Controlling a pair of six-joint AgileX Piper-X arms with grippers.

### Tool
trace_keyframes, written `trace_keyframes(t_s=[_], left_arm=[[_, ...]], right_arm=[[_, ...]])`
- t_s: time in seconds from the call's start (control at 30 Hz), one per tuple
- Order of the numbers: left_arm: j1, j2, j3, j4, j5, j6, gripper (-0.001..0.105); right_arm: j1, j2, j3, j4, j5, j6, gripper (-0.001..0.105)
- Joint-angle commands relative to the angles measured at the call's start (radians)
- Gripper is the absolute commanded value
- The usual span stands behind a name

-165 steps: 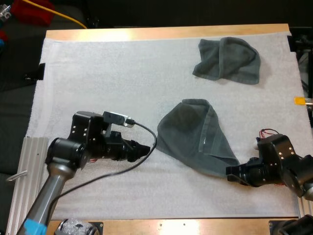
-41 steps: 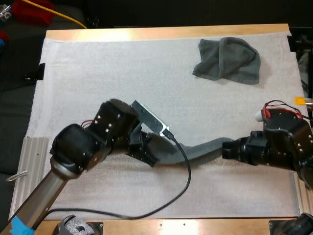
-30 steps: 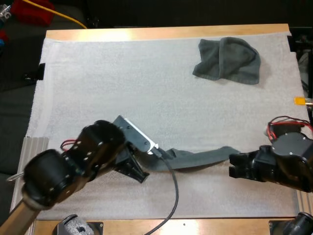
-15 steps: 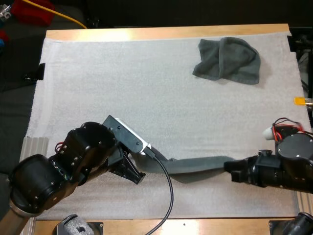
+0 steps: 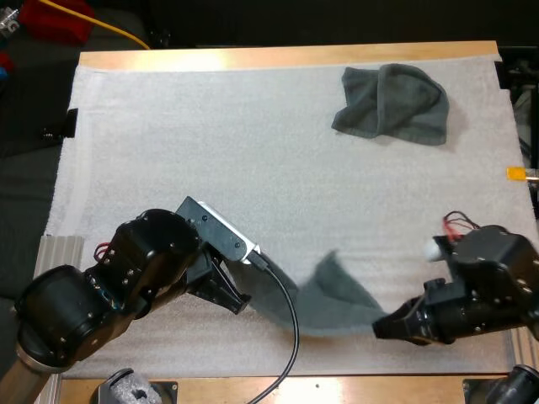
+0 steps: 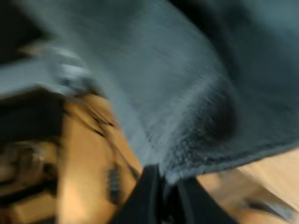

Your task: Pick towel from pile, fold and stack

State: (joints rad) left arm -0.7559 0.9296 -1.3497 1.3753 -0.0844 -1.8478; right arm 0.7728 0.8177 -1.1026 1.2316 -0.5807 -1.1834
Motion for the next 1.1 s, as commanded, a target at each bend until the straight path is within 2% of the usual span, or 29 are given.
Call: trace_keyframes(t_s=[0.0, 0.07, 0.17, 0.3, 0.4, 0.5, 0.6, 0.73, 0.93, 1.07], left_arm=[[-0.005, -0.006, -0.008, 0.000, -0.004, -0.010, 0.000], [-0.005, -0.006, -0.017, 0.048, 0.018, -0.010, 0.000], [-0.005, -0.006, -0.023, 0.112, 0.041, -0.013, 0.000], [-0.005, -0.018, -0.022, 0.173, 0.091, -0.013, 0.000], [-0.005, -0.017, -0.022, 0.176, 0.163, -0.031, 0.000], [-0.005, -0.017, -0.022, 0.178, 0.200, -0.044, 0.000], [-0.005, -0.017, -0.022, 0.191, 0.205, -0.055, 0.000], [-0.005, -0.015, -0.005, 0.184, 0.163, -0.055, 0.000], [-0.005, 0.012, 0.073, 0.146, 0.162, -0.051, 0.000], [0.020, 0.057, 0.119, 0.069, 0.162, -0.005, 0.000]], right_arm=[[-0.002, -0.023, -0.012, -0.208, 0.003, 0.052, 0.001], [-0.002, -0.042, -0.012, -0.256, 0.081, 0.101, 0.001], [-0.002, -0.050, -0.012, -0.211, 0.127, 0.104, 0.001], [0.000, -0.050, -0.012, -0.087, 0.141, 0.053, 0.001], [0.000, -0.050, -0.012, -0.022, 0.148, 0.036, 0.001], [0.000, -0.050, -0.012, 0.015, 0.144, 0.029, 0.001], [0.000, -0.050, -0.012, 0.031, 0.143, 0.016, 0.001], [0.000, -0.044, -0.006, 0.029, 0.160, 0.007, 0.001], [0.000, 0.003, 0.043, 0.005, 0.218, -0.028, 0.001], [0.000, 0.054, 0.070, -0.075, 0.268, -0.055, 0.001]])
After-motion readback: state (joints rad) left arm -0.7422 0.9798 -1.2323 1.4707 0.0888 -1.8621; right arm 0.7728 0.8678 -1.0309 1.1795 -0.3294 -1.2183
